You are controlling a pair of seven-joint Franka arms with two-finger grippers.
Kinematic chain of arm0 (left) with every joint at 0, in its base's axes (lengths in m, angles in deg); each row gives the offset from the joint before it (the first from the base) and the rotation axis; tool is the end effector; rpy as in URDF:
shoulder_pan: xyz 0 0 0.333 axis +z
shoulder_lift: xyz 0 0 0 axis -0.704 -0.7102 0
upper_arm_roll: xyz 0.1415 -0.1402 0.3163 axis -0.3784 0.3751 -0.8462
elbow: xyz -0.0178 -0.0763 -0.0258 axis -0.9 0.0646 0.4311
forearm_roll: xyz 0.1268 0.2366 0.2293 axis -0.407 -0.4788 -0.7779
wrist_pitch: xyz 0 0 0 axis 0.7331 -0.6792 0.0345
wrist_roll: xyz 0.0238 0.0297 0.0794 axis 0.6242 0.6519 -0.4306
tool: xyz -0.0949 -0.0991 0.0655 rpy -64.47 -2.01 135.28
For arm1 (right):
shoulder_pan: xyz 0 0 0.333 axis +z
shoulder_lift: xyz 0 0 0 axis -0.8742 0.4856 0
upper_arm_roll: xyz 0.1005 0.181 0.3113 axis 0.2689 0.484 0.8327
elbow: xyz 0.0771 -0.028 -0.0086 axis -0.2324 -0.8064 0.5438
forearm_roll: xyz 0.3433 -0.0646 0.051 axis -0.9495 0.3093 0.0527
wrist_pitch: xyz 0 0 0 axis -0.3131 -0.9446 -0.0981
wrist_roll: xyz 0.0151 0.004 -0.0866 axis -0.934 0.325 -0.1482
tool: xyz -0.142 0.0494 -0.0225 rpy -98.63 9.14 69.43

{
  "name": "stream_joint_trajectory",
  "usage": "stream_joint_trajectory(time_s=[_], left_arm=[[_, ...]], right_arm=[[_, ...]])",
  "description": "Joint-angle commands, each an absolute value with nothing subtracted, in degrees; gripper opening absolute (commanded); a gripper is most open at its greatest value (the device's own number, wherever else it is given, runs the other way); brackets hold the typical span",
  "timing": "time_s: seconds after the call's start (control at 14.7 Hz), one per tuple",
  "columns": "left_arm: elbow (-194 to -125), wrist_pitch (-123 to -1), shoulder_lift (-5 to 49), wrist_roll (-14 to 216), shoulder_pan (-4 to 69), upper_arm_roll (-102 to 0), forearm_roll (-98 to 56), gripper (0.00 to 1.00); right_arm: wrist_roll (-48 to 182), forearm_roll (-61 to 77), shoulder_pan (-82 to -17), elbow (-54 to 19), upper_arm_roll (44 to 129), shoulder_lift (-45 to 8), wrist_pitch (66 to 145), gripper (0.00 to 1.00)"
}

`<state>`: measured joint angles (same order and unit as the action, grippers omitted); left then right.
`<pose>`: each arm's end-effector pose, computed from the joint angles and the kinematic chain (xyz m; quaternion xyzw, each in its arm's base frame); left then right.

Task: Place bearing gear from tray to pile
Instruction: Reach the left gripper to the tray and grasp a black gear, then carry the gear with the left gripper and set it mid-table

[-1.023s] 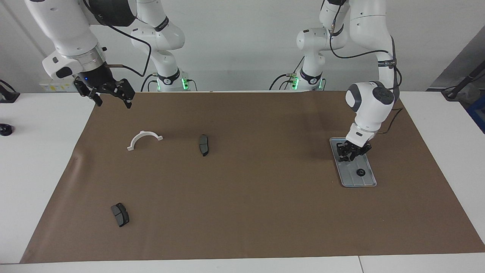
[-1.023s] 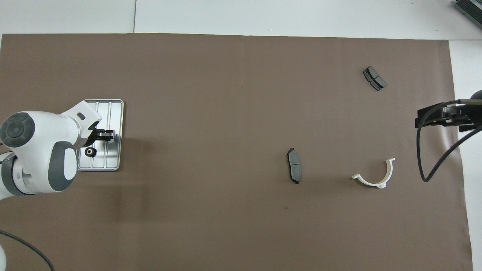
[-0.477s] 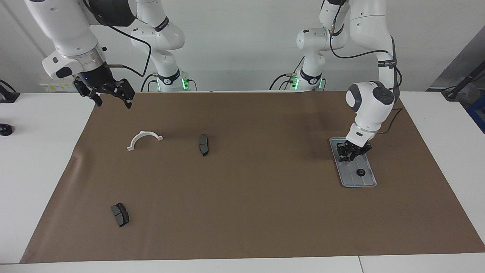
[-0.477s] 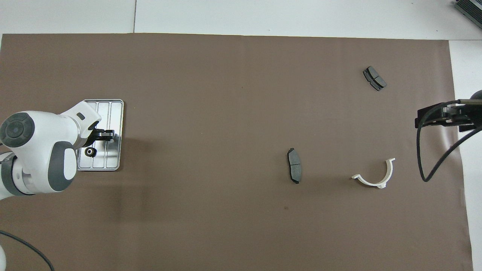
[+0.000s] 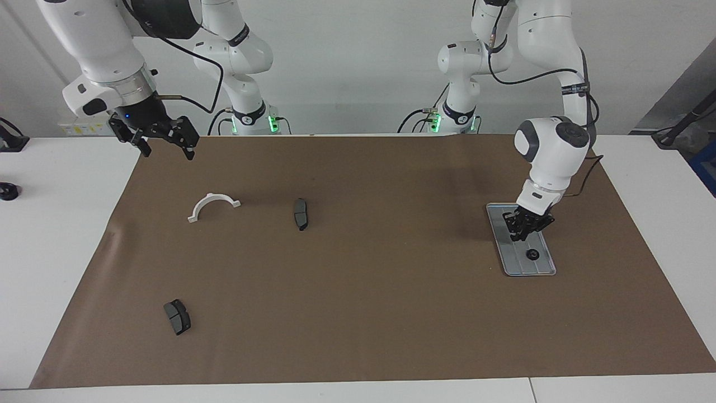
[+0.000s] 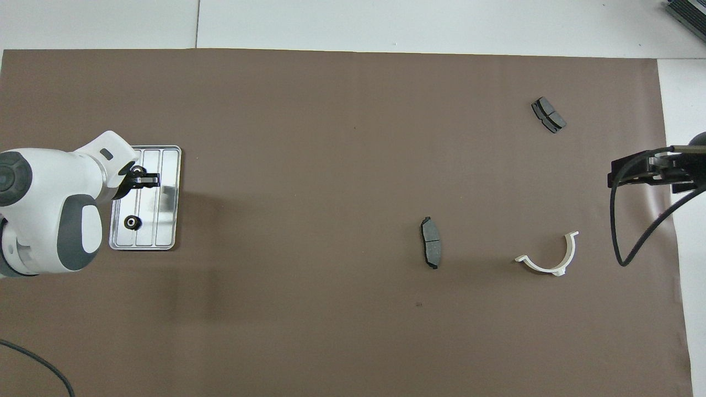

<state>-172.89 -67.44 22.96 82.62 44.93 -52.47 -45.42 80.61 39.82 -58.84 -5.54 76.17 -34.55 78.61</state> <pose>0.5727 -0.0133 0.3949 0.9934 -0.0303 0.1107 0.0066 0.5068 -0.0110 0.6309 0.9984 -0.0558 -0.0071 0.0102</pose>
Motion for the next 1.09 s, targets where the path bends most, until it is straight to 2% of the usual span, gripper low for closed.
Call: stream_joint_trajectory(time_s=[0.0, 0.41, 0.75, 1.02], left_arm=[[-165.7, -61.4, 22.4, 83.6, 42.4, -52.9, -45.2, 0.0], [-163.2, -63.4, 19.9, 93.8, 31.1, -53.3, -46.4, 0.0], [-153.6, -62.8, 11.6, 111.5, 21.4, -53.3, -52.6, 0.0], [-148.7, -63.2, 6.6, 118.7, 15.4, -53.2, -52.6, 0.0]], right_arm=[[81.3, 39.1, -58.8, -6.7, 76.2, -35.8, 78.2, 1.0], [81.3, 39.1, -58.8, -6.7, 76.2, -35.8, 78.2, 1.0], [81.3, 39.1, -58.8, -6.7, 76.2, -35.8, 78.1, 1.0], [81.4, 39.1, -58.8, -6.7, 76.2, -35.8, 78.2, 1.0]])
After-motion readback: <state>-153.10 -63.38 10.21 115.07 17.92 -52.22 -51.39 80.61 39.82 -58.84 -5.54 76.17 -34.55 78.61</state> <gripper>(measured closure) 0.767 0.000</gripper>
